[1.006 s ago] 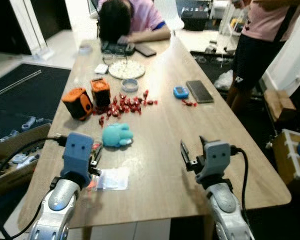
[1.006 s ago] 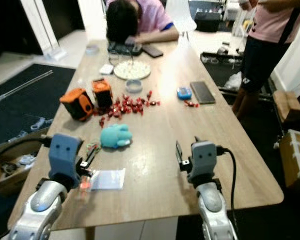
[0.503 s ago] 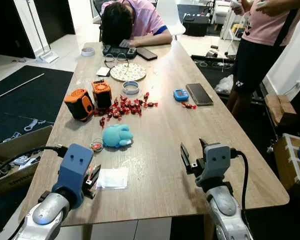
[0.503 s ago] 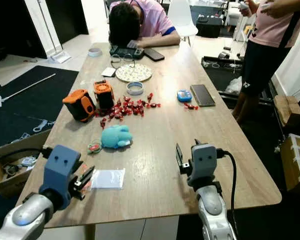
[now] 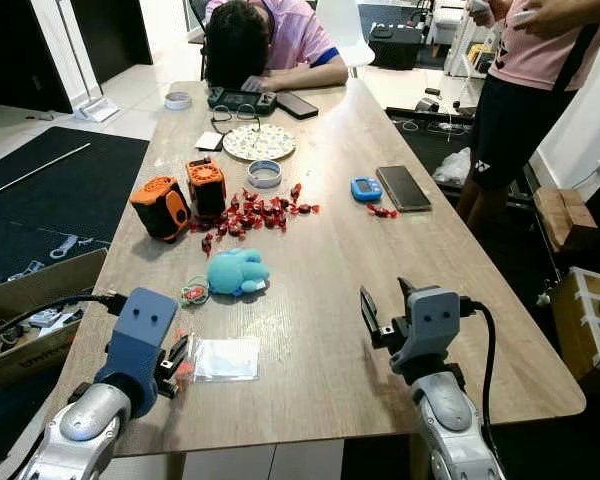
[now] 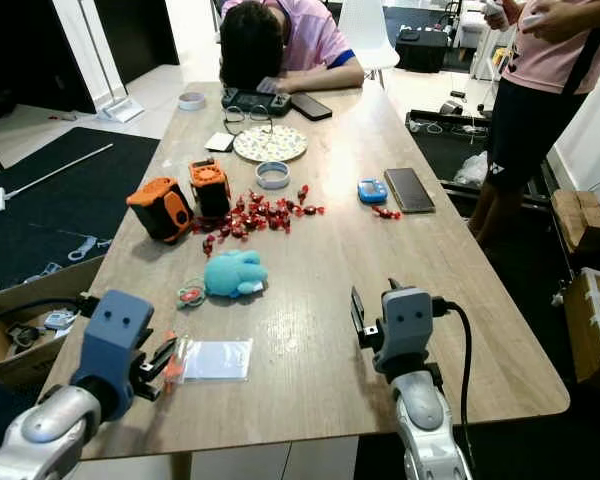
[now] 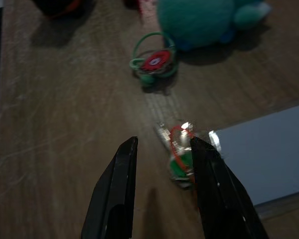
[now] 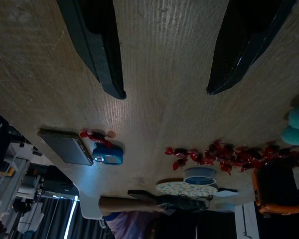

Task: Hang keys on a hook

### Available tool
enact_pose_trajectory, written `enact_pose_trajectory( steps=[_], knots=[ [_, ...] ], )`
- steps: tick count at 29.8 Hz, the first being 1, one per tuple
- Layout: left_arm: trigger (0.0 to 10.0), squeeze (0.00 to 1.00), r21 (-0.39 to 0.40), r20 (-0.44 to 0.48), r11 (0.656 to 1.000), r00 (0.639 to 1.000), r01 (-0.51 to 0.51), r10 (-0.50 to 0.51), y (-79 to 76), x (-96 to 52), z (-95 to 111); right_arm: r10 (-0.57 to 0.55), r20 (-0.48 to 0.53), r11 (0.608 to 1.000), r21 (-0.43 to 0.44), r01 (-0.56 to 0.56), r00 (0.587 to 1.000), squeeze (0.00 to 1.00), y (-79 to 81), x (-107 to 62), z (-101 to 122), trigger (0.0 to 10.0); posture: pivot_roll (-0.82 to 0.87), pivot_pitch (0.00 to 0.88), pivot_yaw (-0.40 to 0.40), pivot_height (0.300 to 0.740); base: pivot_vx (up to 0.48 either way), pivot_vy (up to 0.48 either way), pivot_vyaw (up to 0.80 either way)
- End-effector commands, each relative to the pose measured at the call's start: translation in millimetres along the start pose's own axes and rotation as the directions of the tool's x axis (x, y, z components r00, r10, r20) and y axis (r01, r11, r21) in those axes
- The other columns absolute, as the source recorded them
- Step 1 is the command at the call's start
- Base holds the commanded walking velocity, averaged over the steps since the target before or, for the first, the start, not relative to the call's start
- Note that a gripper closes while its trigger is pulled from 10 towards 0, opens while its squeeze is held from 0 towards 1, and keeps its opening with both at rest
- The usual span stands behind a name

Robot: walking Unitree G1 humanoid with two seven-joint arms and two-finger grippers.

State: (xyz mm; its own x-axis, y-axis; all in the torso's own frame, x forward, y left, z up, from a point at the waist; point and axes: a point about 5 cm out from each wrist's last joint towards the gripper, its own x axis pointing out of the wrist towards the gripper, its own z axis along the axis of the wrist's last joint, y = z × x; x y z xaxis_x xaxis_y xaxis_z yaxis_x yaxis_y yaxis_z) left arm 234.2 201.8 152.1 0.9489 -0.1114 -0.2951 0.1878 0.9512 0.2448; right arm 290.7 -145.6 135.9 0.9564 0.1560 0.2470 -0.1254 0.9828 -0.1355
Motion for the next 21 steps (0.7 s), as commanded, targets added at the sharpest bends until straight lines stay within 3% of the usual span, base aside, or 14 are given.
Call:
enact_pose_trajectory(
  steps=[1, 6, 8, 9, 18, 20, 21],
  knots=[
    [8.2, 0.00, 0.007, -0.056, 1.000, 0.998, 0.003, -0.003, 2.9, -1.9, -11.3, -0.013, -0.007, 1.000, -0.001, 0.013, 1.000, 0.00, -2.8, -3.7, -0.6, 10.0, 0.12, 0.180, 0.012, 0.740, 0.000, 0.000, 0.00],
    [7.2, 0.00, 0.000, -0.078, 1.000, 0.997, 0.013, -0.013, 1.6, -4.8, -18.3, -0.010, -0.006, 1.000, 0.000, 0.010, 1.000, 0.00, -2.0, -2.4, -0.2, 10.0, 0.12, 0.181, 0.010, 0.740, 0.000, 0.000, 0.00],
    [7.2, 0.00, -0.002, -0.080, 1.000, 0.997, 0.015, -0.015, 1.7, -5.7, -18.8, -0.010, -0.006, 1.000, 0.000, 0.010, 1.000, 0.00, -2.1, -2.5, -0.3, 10.0, 0.12, 0.182, 0.008, 0.740, 0.000, 0.000, 0.00],
    [7.7, 0.00, -0.027, -0.084, 0.999, 0.996, 0.036, -0.038, 1.5, -8.8, -19.4, -0.007, -0.007, 1.000, 0.000, 0.007, 1.000, 0.00, -2.1, -2.7, -0.5, 10.0, 0.12, 0.184, 0.005, 0.740, 0.000, 0.000, 0.00],
    [7.6, 0.00, -0.110, -0.081, 0.991, 0.993, 0.072, -0.081, 0.6, -13.4, -18.8, -0.003, -0.007, 1.000, -0.001, 0.003, 1.000, 0.00, -1.8, -1.7, -0.4, 10.0, 0.12, 0.184, 0.004, 0.740, 0.000, 0.000, 0.00],
    [7.1, 0.00, -0.107, -0.078, 0.992, 0.994, 0.072, -0.080, 0.9, -13.0, -17.9, -0.002, -0.007, 1.000, -0.001, 0.002, 1.000, 0.00, -1.8, -1.7, -0.4, 10.0, 0.12, 0.184, 0.004, 0.740, 0.000, 0.000, 0.00],
    [6.3, 0.00, -0.102, -0.079, 0.992, 0.994, 0.071, -0.079, 0.7, -12.4, -18.0, -0.002, -0.007, 1.000, -0.001, 0.002, 1.000, 0.00, -1.7, -1.7, -0.3, 10.0, 0.12, 0.184, 0.004, 0.740, 0.000, 0.000, 0.00]
  ],
)
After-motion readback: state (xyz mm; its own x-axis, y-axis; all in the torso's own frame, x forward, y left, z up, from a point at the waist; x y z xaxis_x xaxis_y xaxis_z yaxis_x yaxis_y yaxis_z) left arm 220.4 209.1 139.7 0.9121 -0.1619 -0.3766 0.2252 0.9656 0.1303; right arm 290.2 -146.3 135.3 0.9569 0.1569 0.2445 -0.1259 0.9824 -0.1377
